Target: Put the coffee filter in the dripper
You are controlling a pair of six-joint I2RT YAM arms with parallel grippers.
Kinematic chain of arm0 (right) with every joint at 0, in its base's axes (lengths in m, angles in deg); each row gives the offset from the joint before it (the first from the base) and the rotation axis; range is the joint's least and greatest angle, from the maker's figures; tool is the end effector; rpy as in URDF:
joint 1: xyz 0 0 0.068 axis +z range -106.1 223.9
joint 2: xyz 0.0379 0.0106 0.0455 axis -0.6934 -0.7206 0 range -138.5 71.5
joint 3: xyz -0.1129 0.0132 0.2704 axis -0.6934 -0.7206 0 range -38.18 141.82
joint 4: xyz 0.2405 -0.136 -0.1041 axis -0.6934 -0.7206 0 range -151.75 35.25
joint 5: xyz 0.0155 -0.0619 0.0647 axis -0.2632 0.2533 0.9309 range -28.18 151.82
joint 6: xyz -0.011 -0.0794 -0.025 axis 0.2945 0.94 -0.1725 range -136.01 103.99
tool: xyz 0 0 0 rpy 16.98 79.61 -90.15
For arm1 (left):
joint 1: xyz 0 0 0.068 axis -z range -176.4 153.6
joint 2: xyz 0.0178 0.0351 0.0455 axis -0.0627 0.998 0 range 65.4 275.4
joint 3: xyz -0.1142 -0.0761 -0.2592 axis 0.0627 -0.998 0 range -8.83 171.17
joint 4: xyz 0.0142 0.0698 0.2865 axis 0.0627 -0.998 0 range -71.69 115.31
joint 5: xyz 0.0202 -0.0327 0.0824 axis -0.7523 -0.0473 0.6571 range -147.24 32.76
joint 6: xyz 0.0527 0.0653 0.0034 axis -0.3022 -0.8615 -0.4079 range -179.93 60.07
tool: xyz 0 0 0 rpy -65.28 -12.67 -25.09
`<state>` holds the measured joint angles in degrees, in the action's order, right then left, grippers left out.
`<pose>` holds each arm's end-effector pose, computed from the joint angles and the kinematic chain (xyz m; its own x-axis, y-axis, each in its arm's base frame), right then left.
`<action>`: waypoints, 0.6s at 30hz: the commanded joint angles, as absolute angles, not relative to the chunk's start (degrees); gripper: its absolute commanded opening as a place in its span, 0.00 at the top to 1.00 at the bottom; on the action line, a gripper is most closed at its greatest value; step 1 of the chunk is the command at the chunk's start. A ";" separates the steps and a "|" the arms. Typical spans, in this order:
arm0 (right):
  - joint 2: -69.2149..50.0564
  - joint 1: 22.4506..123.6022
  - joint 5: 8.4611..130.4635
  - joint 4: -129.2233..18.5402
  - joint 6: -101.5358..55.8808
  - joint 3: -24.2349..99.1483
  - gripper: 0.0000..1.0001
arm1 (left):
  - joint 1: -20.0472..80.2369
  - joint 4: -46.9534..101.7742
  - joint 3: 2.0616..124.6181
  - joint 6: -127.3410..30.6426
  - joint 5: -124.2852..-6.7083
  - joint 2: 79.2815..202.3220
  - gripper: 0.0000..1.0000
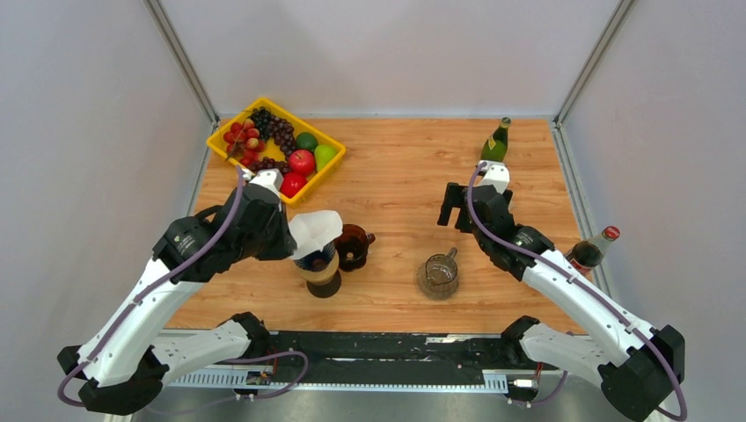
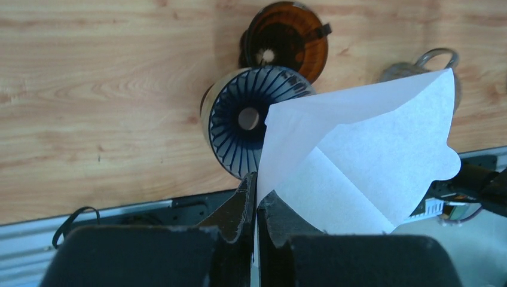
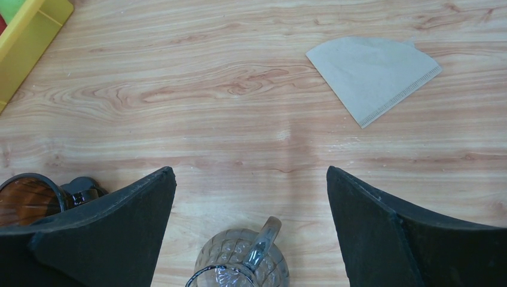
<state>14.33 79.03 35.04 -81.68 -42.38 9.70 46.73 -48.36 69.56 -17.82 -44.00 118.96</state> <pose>0.2356 0.1253 0.2844 -0.5291 0.1124 -0.8411 0.0207 0.9926 0.1196 0.1400 -0.1081 0.4056 -0.7801 -0.1635 -0.6039 0.0438 0.9486 -0.3135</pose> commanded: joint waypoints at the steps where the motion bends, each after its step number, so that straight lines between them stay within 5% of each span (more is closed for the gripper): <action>1: 14.35 78.65 37.39 -78.67 -41.14 9.96 0.00 | 46.61 -50.94 66.19 -15.37 -46.65 118.11 0.91; 7: 14.46 78.50 37.78 -78.66 -40.98 9.98 0.00 | 46.66 -50.43 63.37 -14.71 -46.86 119.34 0.91; 13: 14.80 78.45 38.06 -78.70 -40.71 9.94 0.00 | 46.66 -49.59 63.77 -15.04 -45.86 120.94 0.55; 18: 14.86 78.38 38.00 -78.67 -40.54 9.94 0.00 | 46.63 -51.38 66.75 -15.23 -44.76 121.70 0.42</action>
<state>14.27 78.68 37.79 -80.61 -41.38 9.70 46.73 -50.26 63.07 -15.18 -45.92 121.58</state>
